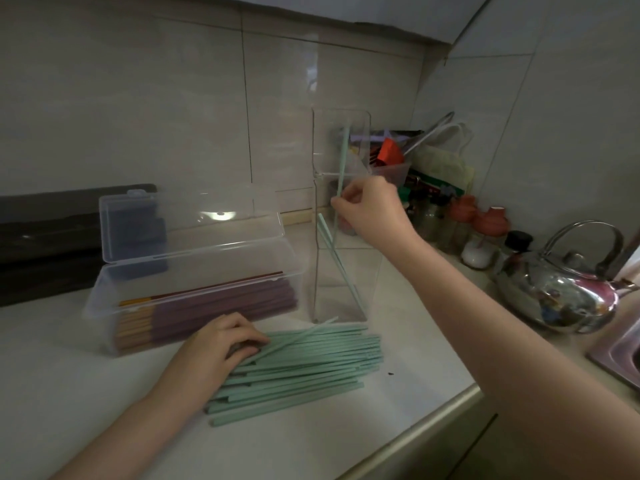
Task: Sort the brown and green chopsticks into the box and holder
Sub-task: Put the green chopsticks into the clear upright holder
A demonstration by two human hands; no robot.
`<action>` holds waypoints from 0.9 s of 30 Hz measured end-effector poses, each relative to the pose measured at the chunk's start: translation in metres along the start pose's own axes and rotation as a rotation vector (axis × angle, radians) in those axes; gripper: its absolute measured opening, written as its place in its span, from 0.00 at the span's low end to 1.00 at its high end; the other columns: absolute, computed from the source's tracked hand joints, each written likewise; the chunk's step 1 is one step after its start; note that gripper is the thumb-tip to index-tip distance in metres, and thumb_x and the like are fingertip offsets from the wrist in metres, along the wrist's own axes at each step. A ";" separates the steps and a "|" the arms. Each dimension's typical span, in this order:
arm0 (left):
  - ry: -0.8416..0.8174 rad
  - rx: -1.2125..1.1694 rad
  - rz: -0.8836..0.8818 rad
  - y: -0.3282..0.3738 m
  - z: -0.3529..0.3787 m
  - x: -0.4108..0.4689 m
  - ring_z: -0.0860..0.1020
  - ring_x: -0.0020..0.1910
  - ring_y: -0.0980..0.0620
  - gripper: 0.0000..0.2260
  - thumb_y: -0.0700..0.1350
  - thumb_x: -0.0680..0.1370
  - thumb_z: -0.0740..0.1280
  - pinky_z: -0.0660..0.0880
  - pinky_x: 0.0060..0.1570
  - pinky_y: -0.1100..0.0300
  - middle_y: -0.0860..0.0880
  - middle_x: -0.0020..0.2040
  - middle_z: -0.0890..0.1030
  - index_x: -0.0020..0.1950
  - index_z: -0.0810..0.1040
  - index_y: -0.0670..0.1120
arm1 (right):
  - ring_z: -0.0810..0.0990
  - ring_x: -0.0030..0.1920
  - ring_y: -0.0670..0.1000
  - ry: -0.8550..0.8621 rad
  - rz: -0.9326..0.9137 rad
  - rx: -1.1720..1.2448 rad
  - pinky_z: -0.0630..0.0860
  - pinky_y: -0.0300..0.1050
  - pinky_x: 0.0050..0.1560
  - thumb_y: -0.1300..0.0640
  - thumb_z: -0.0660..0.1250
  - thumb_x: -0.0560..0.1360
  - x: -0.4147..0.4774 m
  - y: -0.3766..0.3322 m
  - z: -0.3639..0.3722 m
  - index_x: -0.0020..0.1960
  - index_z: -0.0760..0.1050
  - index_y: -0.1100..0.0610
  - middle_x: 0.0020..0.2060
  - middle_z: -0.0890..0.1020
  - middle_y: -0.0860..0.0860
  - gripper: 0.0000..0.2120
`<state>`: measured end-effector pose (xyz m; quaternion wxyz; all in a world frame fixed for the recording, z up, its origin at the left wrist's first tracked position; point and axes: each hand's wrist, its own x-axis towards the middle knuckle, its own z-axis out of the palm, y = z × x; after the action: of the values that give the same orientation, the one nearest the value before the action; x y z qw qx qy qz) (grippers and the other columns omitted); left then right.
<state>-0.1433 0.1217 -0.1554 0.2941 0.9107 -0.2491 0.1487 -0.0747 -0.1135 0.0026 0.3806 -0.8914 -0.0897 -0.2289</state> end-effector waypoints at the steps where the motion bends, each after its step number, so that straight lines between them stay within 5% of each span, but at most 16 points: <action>1: -0.002 0.006 0.000 -0.001 0.000 0.000 0.74 0.45 0.66 0.08 0.44 0.69 0.72 0.69 0.45 0.72 0.63 0.46 0.75 0.46 0.81 0.55 | 0.81 0.40 0.58 -0.037 0.009 -0.079 0.79 0.51 0.46 0.59 0.67 0.73 0.001 0.002 0.003 0.40 0.78 0.64 0.37 0.82 0.60 0.09; 5: 0.012 0.089 0.028 0.001 0.000 0.000 0.74 0.42 0.64 0.05 0.51 0.72 0.67 0.71 0.42 0.68 0.63 0.41 0.75 0.46 0.80 0.55 | 0.81 0.44 0.61 -0.163 0.016 -0.309 0.79 0.53 0.47 0.60 0.66 0.73 0.000 0.006 0.010 0.45 0.76 0.65 0.42 0.81 0.62 0.07; 12: 0.050 0.217 0.080 0.006 -0.001 -0.002 0.73 0.41 0.64 0.19 0.63 0.75 0.52 0.69 0.39 0.69 0.61 0.41 0.76 0.45 0.79 0.57 | 0.80 0.50 0.60 -0.329 0.082 -0.540 0.77 0.50 0.49 0.67 0.63 0.74 0.003 0.001 0.010 0.48 0.74 0.65 0.49 0.81 0.61 0.04; 19: 0.058 0.224 0.083 0.000 0.001 -0.001 0.73 0.41 0.63 0.14 0.58 0.73 0.57 0.70 0.39 0.68 0.60 0.41 0.77 0.45 0.80 0.56 | 0.80 0.44 0.60 -0.015 -0.188 -0.473 0.78 0.54 0.46 0.61 0.61 0.76 -0.025 -0.012 0.003 0.49 0.78 0.60 0.43 0.81 0.58 0.07; 24: 0.067 0.359 0.104 0.003 -0.003 0.000 0.76 0.37 0.61 0.14 0.57 0.72 0.56 0.69 0.35 0.68 0.60 0.38 0.78 0.43 0.81 0.56 | 0.79 0.49 0.54 -0.534 -0.321 -0.288 0.76 0.53 0.51 0.57 0.65 0.76 -0.098 0.000 0.037 0.54 0.79 0.54 0.50 0.81 0.53 0.08; 27: 0.060 0.423 0.148 0.009 -0.006 -0.001 0.78 0.35 0.58 0.17 0.57 0.74 0.54 0.68 0.34 0.66 0.59 0.36 0.79 0.42 0.81 0.55 | 0.76 0.54 0.57 -0.594 -0.397 -0.371 0.72 0.50 0.48 0.57 0.64 0.75 -0.112 0.024 0.059 0.58 0.77 0.54 0.53 0.76 0.53 0.12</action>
<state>-0.1492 0.1195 -0.1470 0.0920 0.9265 -0.2694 0.2460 -0.1449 -0.0866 -0.1018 0.1190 -0.9378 -0.3232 -0.0429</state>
